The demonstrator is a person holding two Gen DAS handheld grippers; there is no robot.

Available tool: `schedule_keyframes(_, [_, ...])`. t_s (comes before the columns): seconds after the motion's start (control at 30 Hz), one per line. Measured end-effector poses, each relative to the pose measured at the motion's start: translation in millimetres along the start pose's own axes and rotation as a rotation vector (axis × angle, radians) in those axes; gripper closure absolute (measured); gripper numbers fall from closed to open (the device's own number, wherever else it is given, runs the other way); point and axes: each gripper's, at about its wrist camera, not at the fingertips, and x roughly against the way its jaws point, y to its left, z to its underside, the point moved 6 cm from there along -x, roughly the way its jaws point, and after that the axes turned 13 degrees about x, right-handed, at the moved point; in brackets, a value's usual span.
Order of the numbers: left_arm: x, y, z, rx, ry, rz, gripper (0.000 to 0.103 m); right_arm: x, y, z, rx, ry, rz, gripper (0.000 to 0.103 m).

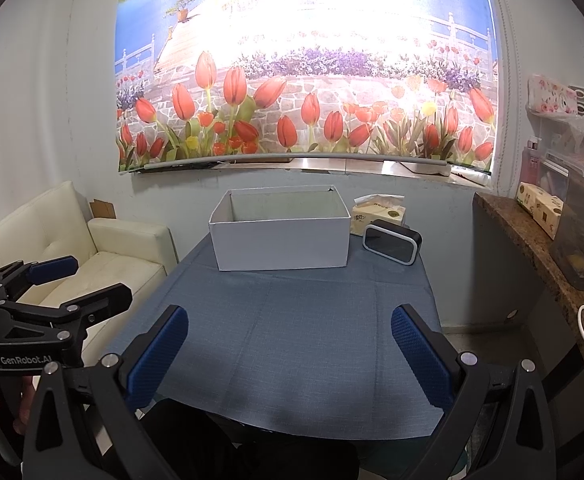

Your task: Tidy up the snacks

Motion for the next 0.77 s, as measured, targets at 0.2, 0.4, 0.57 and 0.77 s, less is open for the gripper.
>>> schedule_keyframes(0.2, [0.0,-0.4,-1.2,0.003,0.003,-0.001,0.0,-1.6,-0.7,-0.3,0.002,0.004,0.002,0.0])
schedule_keyframes(0.4, [-0.2,-0.1,-0.5,-0.002,0.006,0.0,0.0,-1.8,-0.2,-0.3,0.003,0.005,0.003,0.0])
schedule_keyframes(0.57, [-0.9,-0.8,-0.5,-0.003,0.007,0.0,0.0,-1.3,-0.4,0.4,0.002,0.006,0.002,0.0])
schedule_keyframes(0.77, [3.4,-2.1,-1.7,0.002,-0.013,0.006,0.0,-1.8,0.6,0.2,0.005,0.002,0.002,0.0])
